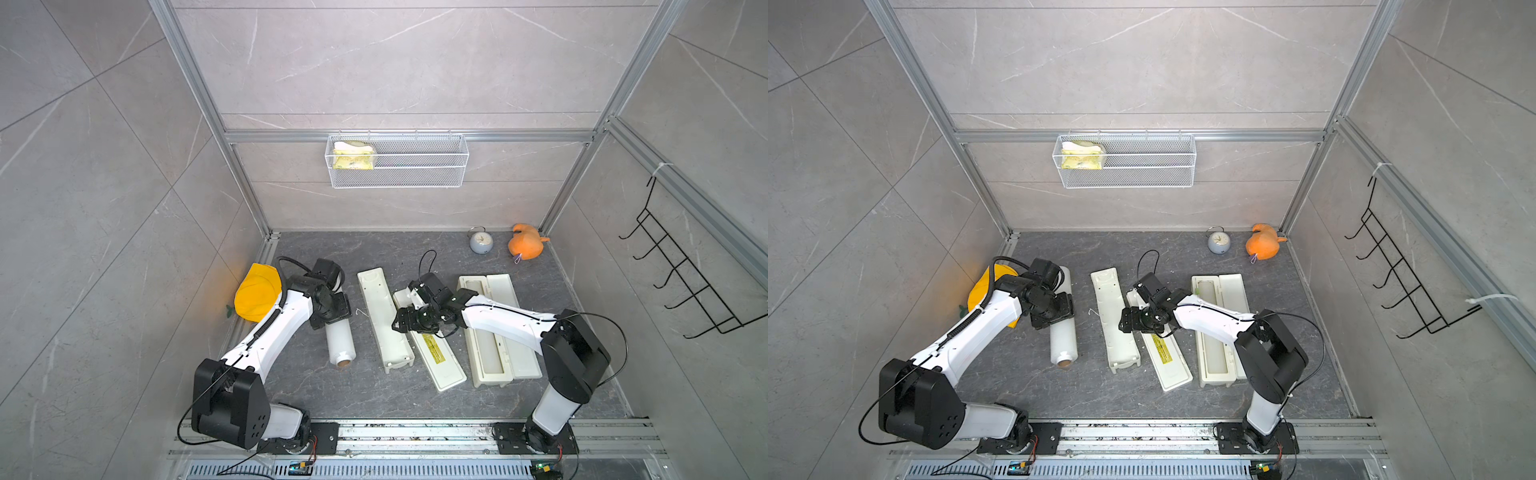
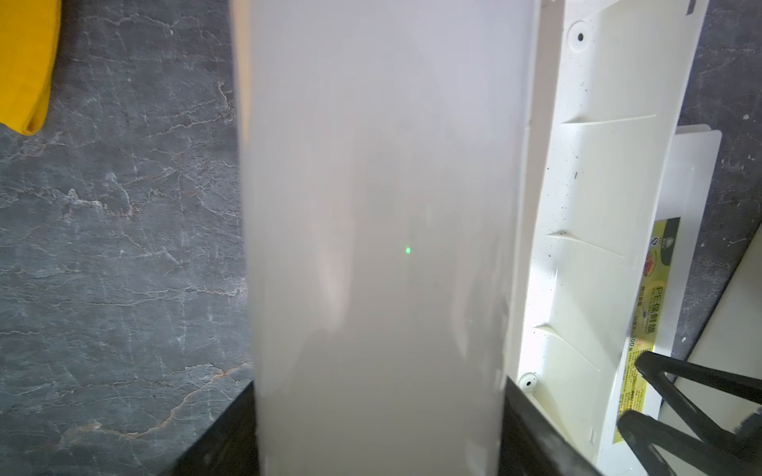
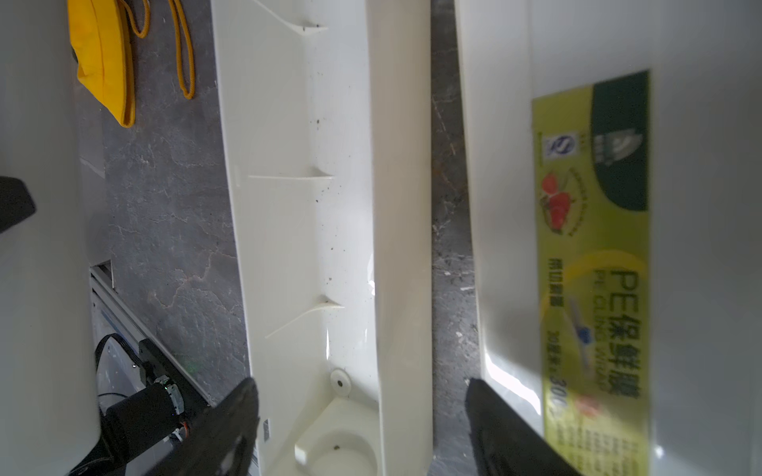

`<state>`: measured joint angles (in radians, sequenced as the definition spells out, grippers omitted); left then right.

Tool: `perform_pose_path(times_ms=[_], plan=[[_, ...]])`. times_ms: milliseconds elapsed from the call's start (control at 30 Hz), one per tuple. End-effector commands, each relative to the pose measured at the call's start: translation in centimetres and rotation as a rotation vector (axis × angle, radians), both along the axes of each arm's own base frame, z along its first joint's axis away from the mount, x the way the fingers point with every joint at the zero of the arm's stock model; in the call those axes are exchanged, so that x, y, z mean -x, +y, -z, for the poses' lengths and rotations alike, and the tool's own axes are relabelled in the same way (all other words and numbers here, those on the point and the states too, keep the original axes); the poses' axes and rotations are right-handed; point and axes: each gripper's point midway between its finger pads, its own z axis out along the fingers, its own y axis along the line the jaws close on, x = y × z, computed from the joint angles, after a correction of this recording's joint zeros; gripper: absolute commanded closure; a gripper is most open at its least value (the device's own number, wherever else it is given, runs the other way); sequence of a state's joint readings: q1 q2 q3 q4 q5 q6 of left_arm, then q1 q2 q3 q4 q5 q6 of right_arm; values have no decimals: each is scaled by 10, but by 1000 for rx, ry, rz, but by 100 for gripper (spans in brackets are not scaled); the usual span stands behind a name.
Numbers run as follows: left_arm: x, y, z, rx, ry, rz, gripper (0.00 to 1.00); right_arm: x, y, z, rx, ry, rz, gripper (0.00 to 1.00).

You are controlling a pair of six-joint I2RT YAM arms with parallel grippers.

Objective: Put plastic wrap rolls into dispensers
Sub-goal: Adjust the plastic wrap cutting box at the center of the board.

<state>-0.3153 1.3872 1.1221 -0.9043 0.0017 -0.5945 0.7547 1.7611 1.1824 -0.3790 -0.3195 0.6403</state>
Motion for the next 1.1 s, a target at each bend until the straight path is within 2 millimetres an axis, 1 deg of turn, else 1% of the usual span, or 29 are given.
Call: perform_pose_path(times_ms=[0,100,167,267,333,467,567,700,767,800,867,967,1067], plan=[[-2,-6,-5,32,-34,-12,58,1,5,6,-27,22,3,20],[3,-4,8,18,-17,-25,58,1,4,8,-23,22,4,20],[3,-7,9,18,-27,-24,58,3,3,9,-23,25,5,20],[0,-9,4,7,-53,-29,58,5,7,15,-40,44,6,20],[-1,-11,-2,9,-71,-32,58,9,16,17,-66,58,0,22],[-2,-13,-13,26,-100,-36,58,19,36,13,-111,63,-22,22],[-4,-15,-22,31,-122,-31,58,21,36,14,-113,75,-14,22],[-10,-25,-34,35,-158,-13,58,24,34,6,-124,71,-15,22],[-13,-32,-42,28,-181,4,58,24,31,0,-118,57,-16,21],[-15,-36,-46,17,-197,12,59,22,26,-4,-107,45,-12,21],[-18,-41,-57,8,-234,24,59,19,16,-11,-92,21,1,20],[-21,-44,-75,4,-290,25,62,12,-3,-20,-81,-4,28,20],[-24,-50,-97,5,-363,32,62,7,-20,-27,-73,-26,56,20]])
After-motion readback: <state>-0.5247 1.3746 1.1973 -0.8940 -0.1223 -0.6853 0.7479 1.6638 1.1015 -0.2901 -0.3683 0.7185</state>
